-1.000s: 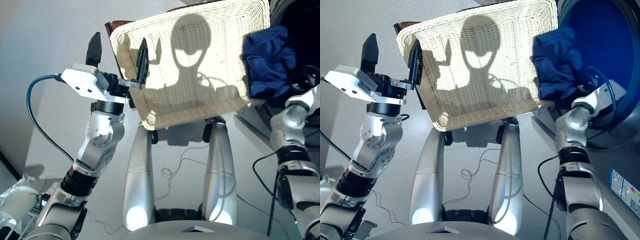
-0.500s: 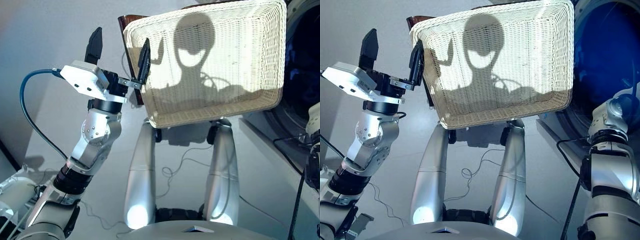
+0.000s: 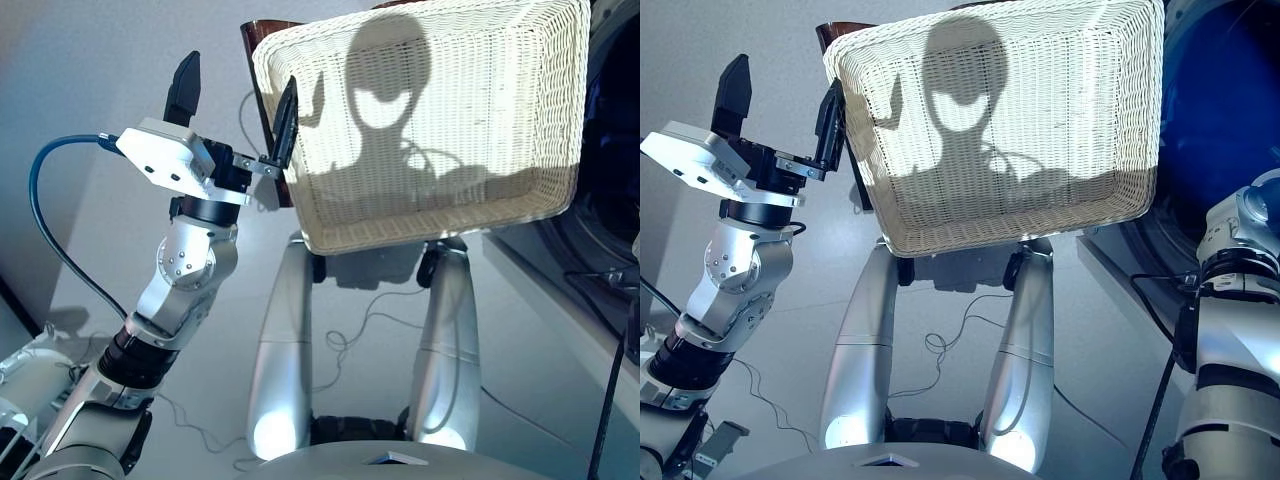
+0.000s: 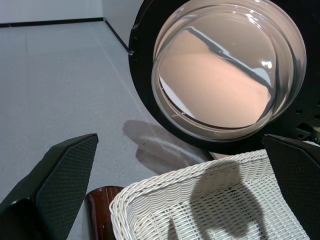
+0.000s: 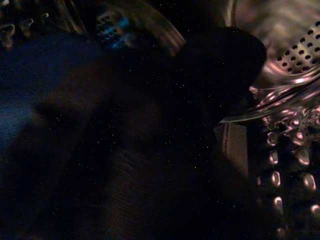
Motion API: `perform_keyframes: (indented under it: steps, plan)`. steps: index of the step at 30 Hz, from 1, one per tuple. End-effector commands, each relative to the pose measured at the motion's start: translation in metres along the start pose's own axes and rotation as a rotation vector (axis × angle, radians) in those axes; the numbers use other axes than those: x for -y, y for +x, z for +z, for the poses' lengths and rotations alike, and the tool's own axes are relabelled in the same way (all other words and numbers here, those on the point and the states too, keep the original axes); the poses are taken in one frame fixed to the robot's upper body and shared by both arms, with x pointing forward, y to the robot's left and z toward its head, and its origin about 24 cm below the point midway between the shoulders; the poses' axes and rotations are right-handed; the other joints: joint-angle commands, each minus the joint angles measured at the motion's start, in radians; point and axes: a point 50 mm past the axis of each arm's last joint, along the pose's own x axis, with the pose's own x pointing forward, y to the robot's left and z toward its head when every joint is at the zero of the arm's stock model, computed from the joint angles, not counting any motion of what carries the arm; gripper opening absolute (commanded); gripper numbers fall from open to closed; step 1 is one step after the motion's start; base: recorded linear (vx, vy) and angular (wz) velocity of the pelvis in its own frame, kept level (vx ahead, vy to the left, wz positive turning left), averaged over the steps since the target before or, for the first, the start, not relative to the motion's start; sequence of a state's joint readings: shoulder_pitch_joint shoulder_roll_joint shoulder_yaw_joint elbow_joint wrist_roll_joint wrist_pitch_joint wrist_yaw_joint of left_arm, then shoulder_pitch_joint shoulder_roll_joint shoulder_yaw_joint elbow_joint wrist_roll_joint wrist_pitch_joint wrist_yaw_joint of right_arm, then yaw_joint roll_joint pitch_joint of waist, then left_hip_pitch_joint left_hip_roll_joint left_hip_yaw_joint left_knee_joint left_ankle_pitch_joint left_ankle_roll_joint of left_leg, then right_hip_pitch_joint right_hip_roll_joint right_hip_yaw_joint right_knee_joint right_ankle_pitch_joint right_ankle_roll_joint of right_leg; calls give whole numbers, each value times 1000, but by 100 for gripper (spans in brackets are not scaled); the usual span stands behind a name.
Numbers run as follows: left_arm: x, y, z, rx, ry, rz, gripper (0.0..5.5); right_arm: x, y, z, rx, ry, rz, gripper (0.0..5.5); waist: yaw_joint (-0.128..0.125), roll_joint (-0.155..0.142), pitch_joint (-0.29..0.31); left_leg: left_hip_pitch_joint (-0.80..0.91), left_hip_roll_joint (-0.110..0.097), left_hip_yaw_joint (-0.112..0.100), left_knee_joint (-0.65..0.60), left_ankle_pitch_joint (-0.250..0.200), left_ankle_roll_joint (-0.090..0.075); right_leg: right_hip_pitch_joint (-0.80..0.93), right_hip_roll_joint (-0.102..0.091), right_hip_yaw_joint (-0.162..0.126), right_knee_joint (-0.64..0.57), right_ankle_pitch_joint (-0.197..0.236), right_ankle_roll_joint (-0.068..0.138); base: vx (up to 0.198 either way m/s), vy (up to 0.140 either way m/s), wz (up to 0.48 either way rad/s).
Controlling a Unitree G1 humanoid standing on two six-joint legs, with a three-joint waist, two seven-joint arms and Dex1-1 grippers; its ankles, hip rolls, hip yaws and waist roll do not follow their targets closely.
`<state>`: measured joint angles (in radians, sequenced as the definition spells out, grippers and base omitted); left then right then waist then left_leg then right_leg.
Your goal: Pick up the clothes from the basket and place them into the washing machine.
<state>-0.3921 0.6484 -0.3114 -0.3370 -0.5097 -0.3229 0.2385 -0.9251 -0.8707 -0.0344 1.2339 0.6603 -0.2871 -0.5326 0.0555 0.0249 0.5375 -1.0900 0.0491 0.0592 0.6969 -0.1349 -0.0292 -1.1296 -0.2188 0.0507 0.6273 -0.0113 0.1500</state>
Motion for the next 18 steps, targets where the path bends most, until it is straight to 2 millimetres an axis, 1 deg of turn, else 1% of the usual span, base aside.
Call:
perform_keyframes:
  steps: [1, 5, 9, 10, 12, 14, 17, 18]
  plan:
    - [18, -2, 38, 199, -101, -51, 550, 50, 34, 87, 231, 53, -117, 550, -25, 40, -18, 70, 48, 0, -87, 37, -67, 76, 42, -28, -3, -52, -16, 0, 0, 0]
    - [18, -2, 39, 204, -109, -49, 550, 41, 31, 75, 197, 44, -65, 550, -26, 41, -18, 69, 49, 1, -84, 33, -65, 75, 44, -24, -2, -52, -18, 0, 0, 0]
    - [20, -2, 39, 207, -121, -46, 550, 20, 21, 61, 190, 71, 21, 550, -32, 37, -18, 71, 48, 4, -89, 36, -63, 77, 46, -24, -6, -49, -19, 0, 0, 0]
    - [20, -2, 39, 209, -124, -41, 550, 14, 16, 55, 192, 62, 47, 550, -33, 37, -18, 73, 48, 5, -88, 35, -62, 78, 47, -24, -5, -50, -19, 0, 0, 0]
    - [19, -2, 40, 215, -121, -34, 550, -2, 3, 44, 216, 46, 123, 550, -38, 32, -18, 75, 47, 7, -93, 36, -60, 80, 47, -24, -13, -48, -19, 0, 0, 0]
    - [19, -1, 39, 223, -130, -16, 550, -23, -17, 32, 242, 62, 218, 550, -41, 30, -18, 75, 46, 9, -97, 39, -57, 79, 49, -24, -19, -44, -18, 0, 0, 0]
    - [18, -1, 38, 218, -131, 0, 550, -38, -44, 14, 248, 117, 284, 550, -46, 24, -18, 78, 43, 11, -103, 41, -53, 85, 50, -23, -26, -41, -17, 0, 0, 0]
    - [17, -1, 37, 217, -129, 5, 550, -42, -53, 9, 262, 103, 323, 550, -46, 22, -18, 79, 43, 11, -103, 41, -50, 87, 50, -22, -27, -40, -17, 0, 0, 0]
